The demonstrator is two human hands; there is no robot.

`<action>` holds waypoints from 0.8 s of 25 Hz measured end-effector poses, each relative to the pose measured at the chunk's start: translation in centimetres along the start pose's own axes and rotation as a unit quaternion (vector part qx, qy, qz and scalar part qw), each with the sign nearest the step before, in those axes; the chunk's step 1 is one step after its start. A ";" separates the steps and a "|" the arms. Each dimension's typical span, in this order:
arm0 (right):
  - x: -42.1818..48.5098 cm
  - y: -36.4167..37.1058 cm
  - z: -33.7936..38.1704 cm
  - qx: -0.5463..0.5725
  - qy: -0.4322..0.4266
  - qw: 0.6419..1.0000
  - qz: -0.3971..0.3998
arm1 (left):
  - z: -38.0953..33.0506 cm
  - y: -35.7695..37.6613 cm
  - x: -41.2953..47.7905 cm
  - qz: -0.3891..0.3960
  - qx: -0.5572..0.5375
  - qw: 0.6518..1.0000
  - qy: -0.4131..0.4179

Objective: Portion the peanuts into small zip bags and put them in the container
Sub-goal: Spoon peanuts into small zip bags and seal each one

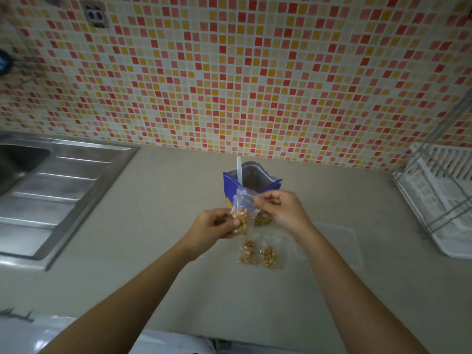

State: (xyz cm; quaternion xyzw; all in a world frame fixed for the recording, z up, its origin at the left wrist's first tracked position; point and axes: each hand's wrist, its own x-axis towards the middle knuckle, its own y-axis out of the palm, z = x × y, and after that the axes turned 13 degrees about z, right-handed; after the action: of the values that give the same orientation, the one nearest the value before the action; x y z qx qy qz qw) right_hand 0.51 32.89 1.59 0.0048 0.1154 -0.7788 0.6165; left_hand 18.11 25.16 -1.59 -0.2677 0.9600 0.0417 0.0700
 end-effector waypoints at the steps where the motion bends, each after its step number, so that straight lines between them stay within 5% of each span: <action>1: 0.3 0.6 -1.3 -0.003 0.019 1.000 0.014 | 1.1 -0.2 -0.5 -0.007 0.002 1.000 -0.024; 6: 2.5 4.0 -7.1 -0.207 0.064 0.976 0.011 | 6.6 -0.9 -0.9 -0.097 0.017 0.983 -0.154; 11: 4.1 6.1 -10.1 -0.287 0.107 0.951 -0.041 | 8.5 -0.2 1.0 -0.201 0.257 0.921 -0.212; 20: 5.6 7.2 -12.1 -0.419 0.077 0.903 -0.049 | 10.2 0.3 2.2 -0.162 0.431 0.849 -0.261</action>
State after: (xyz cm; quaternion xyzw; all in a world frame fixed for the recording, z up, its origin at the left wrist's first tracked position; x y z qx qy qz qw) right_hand 4.43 28.20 -12.26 -0.1998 0.4784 -0.6849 0.5119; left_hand 17.25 25.54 -12.01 -0.3418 0.7709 -0.3198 0.4320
